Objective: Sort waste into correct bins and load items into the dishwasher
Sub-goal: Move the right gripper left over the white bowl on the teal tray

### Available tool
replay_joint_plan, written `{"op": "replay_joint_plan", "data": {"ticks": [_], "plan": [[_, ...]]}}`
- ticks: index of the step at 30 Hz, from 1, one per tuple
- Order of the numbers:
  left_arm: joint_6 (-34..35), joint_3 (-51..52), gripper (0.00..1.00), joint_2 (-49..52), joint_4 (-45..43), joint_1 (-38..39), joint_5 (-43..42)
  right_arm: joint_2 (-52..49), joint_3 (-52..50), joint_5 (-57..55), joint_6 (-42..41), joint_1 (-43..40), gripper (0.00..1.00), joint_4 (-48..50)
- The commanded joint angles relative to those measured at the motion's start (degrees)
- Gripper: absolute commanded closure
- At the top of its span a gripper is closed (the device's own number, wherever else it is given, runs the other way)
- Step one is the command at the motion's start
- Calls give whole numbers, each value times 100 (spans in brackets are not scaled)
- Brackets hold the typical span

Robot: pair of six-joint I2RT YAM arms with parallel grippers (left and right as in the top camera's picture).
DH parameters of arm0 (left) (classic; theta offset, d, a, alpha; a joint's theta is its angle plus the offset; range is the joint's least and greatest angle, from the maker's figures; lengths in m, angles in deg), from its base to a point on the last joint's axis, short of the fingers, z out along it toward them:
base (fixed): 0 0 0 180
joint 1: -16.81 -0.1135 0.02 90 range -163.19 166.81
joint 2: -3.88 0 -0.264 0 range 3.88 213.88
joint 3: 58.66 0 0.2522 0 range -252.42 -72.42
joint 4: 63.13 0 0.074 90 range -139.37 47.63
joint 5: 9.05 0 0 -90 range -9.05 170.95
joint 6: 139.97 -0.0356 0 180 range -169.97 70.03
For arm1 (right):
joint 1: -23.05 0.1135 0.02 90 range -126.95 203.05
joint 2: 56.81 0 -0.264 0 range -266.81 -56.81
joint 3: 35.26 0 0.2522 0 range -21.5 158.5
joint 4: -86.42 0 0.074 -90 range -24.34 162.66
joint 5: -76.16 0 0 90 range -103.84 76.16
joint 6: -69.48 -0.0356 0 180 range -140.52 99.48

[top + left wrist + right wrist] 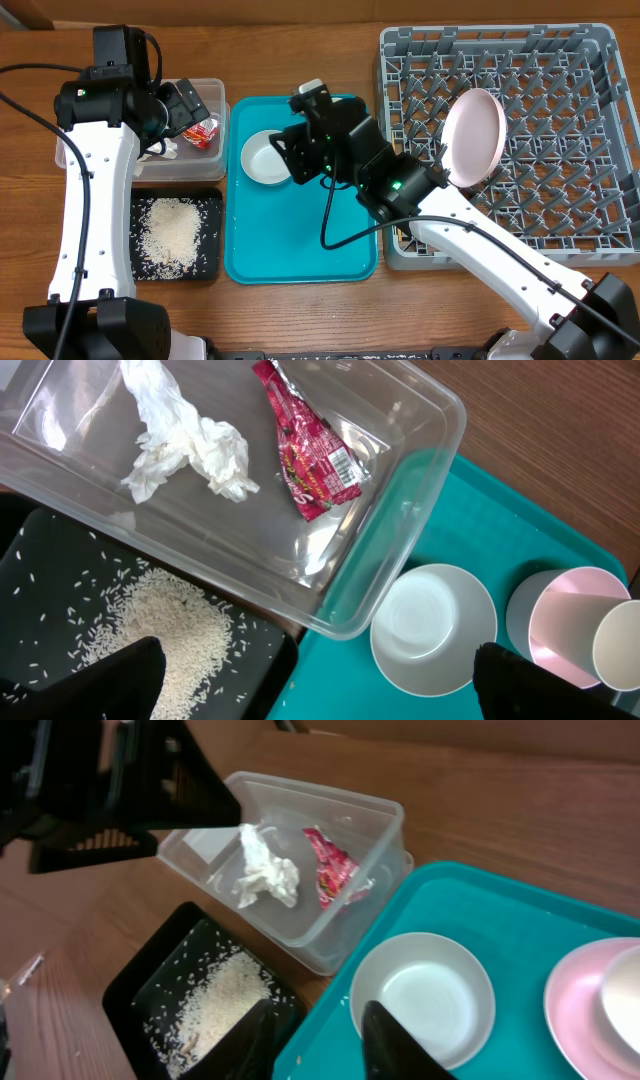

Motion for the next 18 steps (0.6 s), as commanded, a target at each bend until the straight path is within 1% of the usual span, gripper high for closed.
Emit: {"op": "replay_joint_plan", "data": {"ticks": [1,3,5,6,9,10,11,15,18], "plan": [[-127,-46,0,-26,0,37,57,-116,153,-195,557,92,66,2],[-127,-46,0,-26,0,37,57,-216,153,-190,557,136,64,2],[-127,-46,0,-26,0,37,57,-348,149,-188,586,168,59,9],[-127,-46,0,-26,0,37,57,-409,149,-188,647,177,58,26],[-127,-46,0,-26,0,37,57,-667,149,-181,907,240,52,166],[-127,-46,0,-26,0,37,57,-852,149,-166,1189,291,51,295],[-127,-46,0,-26,0,37,57,-944,149,-166,1285,317,51,372],[-127,-46,0,-26,0,37,57,-1353,149,-157,1506,393,49,763],[-127,-46,0,-26,0,37,57,-1521,149,55,1714,415,49,909]]}}
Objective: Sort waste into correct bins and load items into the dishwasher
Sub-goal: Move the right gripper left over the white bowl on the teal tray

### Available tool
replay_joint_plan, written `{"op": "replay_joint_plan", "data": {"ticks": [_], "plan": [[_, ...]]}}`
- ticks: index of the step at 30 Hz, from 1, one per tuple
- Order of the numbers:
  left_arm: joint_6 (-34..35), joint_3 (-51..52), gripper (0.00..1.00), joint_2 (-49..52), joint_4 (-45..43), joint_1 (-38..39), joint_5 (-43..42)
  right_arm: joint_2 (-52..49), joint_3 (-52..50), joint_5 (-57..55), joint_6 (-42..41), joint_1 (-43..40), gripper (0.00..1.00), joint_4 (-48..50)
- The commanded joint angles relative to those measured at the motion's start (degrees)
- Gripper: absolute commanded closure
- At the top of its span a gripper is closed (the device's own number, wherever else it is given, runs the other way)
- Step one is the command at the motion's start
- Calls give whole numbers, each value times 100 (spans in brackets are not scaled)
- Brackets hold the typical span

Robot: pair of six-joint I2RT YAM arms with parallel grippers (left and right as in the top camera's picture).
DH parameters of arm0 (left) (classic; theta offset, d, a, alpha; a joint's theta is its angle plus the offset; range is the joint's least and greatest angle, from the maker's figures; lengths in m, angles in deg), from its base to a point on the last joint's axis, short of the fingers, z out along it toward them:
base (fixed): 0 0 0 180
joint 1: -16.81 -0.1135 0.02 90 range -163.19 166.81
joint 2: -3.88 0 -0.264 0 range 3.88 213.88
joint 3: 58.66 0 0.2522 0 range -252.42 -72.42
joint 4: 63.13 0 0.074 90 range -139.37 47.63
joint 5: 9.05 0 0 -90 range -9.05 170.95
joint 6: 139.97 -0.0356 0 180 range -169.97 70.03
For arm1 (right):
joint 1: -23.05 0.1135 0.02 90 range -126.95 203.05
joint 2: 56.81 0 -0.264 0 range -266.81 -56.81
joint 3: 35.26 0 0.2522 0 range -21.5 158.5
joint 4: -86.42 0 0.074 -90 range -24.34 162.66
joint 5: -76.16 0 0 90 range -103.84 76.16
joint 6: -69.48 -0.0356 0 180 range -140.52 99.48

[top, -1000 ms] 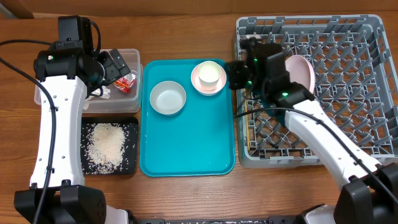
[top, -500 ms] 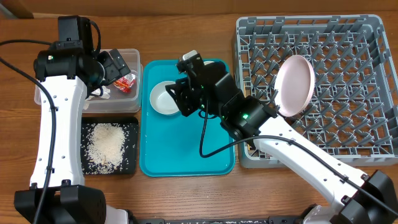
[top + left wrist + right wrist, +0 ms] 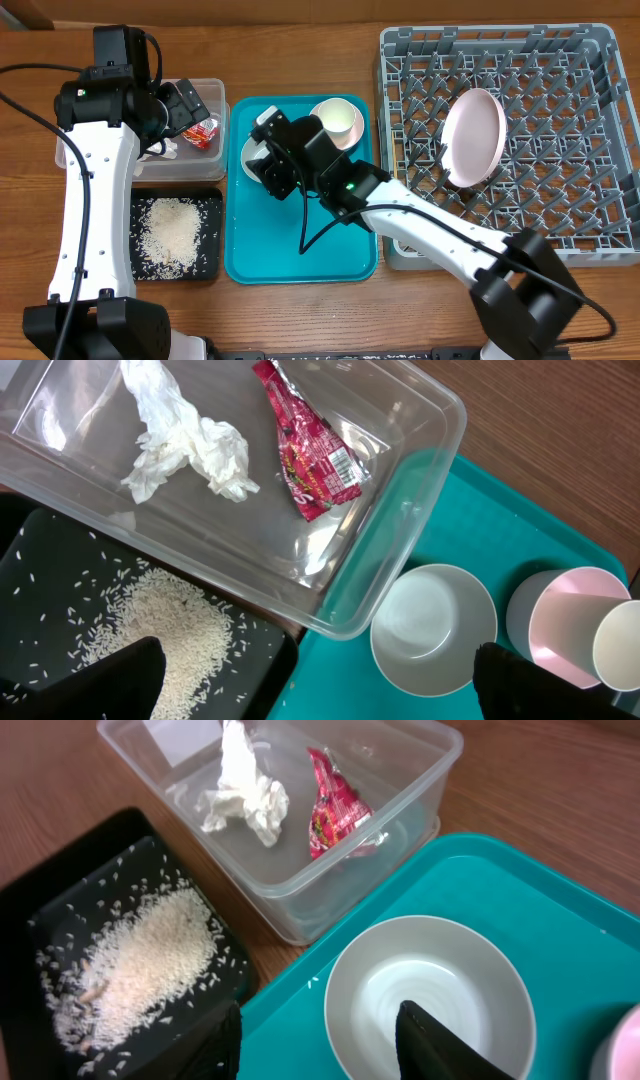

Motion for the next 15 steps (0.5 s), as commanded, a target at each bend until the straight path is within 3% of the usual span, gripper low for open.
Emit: {"op": "replay_joint_plan", "data": {"ticks": [1,7,15], "plan": [[-127,-46,0,-26,0,37,55,-225,146,243,417,57,48,190],[-127,-46,0,-26,0,37,55,-516,146,321,597,70,36,221],[-127,-46,0,-26,0,37,55,-857,146,492,848,70,34,76]]}}
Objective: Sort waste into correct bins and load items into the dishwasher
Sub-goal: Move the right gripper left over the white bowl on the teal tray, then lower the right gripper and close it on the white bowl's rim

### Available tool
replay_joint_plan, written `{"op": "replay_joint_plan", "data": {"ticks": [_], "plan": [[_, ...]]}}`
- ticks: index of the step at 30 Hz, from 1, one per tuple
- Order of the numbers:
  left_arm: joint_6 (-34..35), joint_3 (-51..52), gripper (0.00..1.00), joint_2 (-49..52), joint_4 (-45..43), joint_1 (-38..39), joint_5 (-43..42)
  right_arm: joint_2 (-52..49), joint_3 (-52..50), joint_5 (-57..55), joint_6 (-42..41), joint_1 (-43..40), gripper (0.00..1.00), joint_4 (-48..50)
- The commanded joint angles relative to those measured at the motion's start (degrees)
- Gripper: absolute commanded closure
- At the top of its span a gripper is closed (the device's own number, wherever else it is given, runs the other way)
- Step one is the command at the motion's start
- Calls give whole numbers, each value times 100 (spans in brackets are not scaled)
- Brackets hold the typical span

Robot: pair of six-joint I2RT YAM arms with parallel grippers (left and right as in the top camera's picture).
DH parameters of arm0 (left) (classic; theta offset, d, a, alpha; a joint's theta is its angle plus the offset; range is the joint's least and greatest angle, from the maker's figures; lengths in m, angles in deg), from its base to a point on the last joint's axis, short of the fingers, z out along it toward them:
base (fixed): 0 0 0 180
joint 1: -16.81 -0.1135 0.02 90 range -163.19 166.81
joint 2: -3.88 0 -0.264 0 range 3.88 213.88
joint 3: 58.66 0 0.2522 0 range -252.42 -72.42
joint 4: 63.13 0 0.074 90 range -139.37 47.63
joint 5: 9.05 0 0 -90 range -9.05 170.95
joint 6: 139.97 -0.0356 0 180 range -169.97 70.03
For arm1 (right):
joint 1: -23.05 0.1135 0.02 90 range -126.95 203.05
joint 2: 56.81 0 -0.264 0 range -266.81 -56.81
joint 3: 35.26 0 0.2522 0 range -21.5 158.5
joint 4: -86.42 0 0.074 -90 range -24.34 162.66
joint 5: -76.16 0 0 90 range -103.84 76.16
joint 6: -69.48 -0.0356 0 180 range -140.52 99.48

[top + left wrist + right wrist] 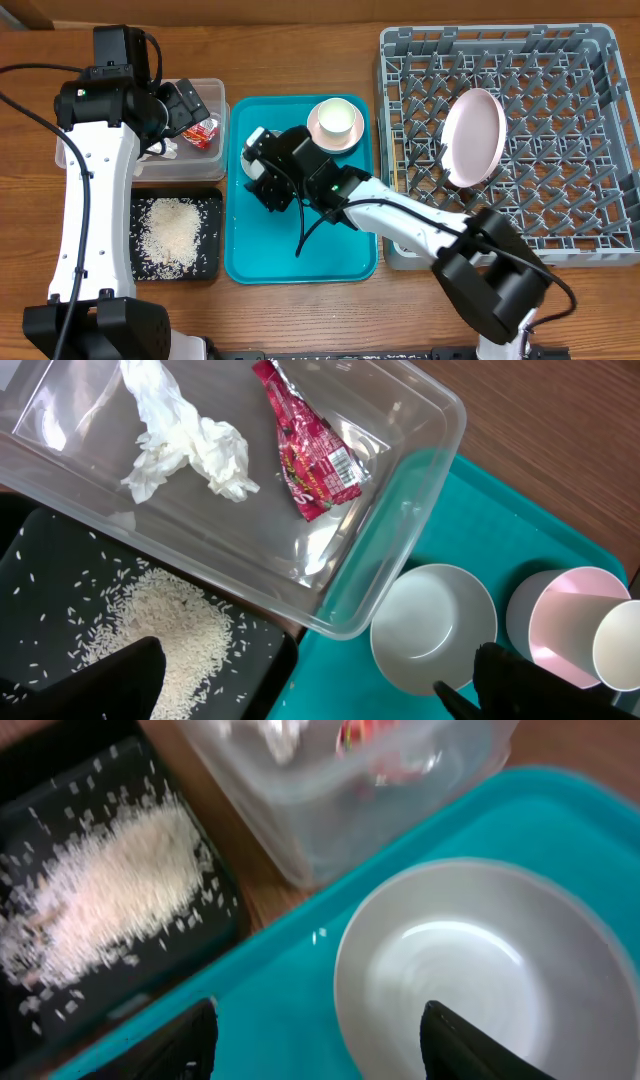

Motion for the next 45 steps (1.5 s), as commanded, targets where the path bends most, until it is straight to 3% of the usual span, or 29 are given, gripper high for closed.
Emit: {"op": "replay_joint_plan", "data": {"ticks": [1,4,33,39,45], "plan": [[-127,-46,0,-26,0,37,57,-59,146,96,149,33,34,33],[-127,-46,0,-26,0,37,57,-70,144,94,166,33,42,-52],[-127,-46,0,-26,0,37,57,-63,149,-68,162,-166,43,-1062],[-127,-46,0,-26,0,37,57,518,157,-1023,166,-186,37,-1818],[-127,-46,0,-26,0,37,57,782,160,-1239,164,-286,30,-2876]]}}
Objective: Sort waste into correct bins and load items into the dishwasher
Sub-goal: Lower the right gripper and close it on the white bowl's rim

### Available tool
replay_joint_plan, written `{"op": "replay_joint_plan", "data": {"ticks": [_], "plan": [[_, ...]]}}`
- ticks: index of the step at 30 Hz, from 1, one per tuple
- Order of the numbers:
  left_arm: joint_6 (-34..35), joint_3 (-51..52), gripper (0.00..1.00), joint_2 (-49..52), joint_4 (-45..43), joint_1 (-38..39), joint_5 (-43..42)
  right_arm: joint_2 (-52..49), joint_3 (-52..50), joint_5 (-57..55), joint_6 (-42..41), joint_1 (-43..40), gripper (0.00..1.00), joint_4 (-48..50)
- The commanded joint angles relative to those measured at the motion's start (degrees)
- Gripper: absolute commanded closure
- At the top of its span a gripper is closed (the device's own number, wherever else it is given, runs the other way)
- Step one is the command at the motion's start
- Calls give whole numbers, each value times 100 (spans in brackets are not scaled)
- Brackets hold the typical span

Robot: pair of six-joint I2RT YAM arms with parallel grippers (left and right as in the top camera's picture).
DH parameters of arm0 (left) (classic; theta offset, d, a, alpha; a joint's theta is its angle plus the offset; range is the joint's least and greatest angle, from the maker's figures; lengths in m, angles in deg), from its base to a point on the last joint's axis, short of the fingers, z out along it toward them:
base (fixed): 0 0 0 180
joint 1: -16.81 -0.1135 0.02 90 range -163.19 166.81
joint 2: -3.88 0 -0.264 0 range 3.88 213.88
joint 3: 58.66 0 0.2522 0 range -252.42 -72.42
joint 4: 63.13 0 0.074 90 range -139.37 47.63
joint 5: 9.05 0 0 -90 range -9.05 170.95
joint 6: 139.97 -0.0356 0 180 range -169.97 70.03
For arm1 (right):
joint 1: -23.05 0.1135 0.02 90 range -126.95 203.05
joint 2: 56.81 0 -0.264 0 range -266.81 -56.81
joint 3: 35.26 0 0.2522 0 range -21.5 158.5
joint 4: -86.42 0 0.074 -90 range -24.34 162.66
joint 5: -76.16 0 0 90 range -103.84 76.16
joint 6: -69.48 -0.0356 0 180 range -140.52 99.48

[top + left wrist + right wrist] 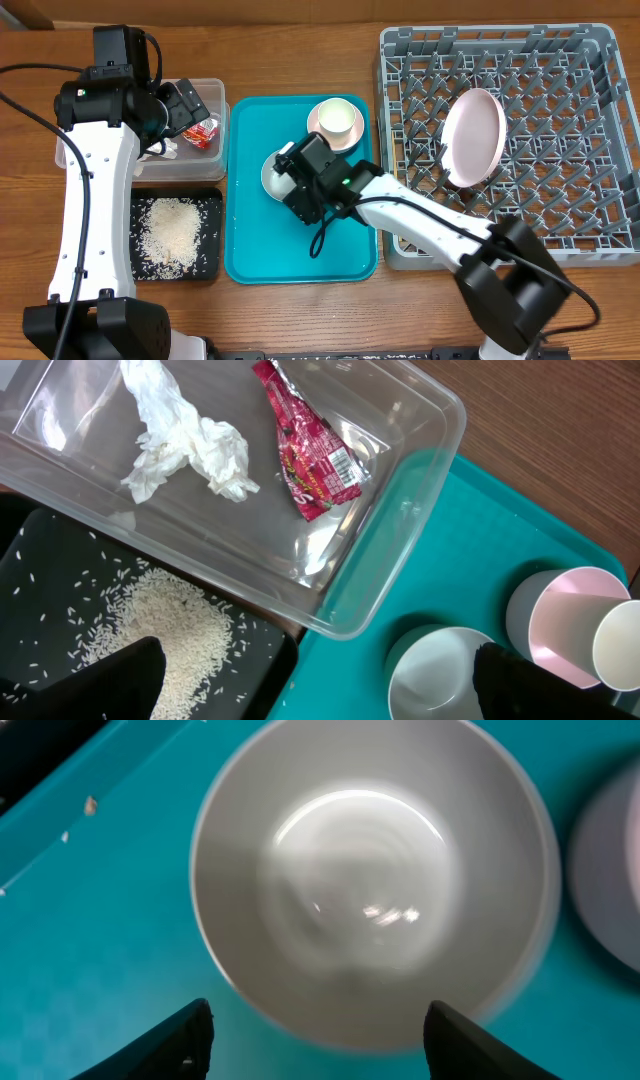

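Note:
A white bowl (273, 172) sits on the teal tray (300, 255), left of its middle; it fills the right wrist view (370, 880). My right gripper (295, 188) is open and hangs low over the bowl's near rim, one finger (180, 1040) at each side. A cream cup (337, 120) stands in a pink dish at the tray's far end. A pink plate (472, 135) stands on edge in the grey rack (560, 200). My left gripper (320, 665) is open above the clear bin (400, 510), which holds a white tissue (185, 445) and a red wrapper (310, 455).
A black tray (175, 235) with loose rice lies in front of the clear bin, left of the teal tray. The rack fills the right half of the table. My right arm reaches across the tray's near right corner.
The white bowl now lies nearer the tray's middle than before. My right gripper has gone from the bowl's left side to just over its near rim. The left arm is still.
My right gripper hung open above the tray's far part, near the bowl. It then stood lower over the bowl, then at the bowl's left edge. Now it is right over the bowl, which has shifted on the tray. The left arm never moved.

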Motion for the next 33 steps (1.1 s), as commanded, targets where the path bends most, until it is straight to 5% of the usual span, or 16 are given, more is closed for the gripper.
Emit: {"op": "replay_joint_plan", "data": {"ticks": [1,11,17,21,33], "plan": [[-127,-46,0,-26,0,37,57,229,131,-284,24,-74,30,-367],[-127,-46,0,-26,0,37,57,229,1134,1010,-192,35,35,-1141],[-127,-46,0,-26,0,37,57,122,1211,944,-170,177,41,-415],[-127,-46,0,-26,0,33,57,-76,1191,962,-173,205,55,-280],[-127,-46,0,-26,0,26,57,-997,1119,313,-173,579,60,168]]}}
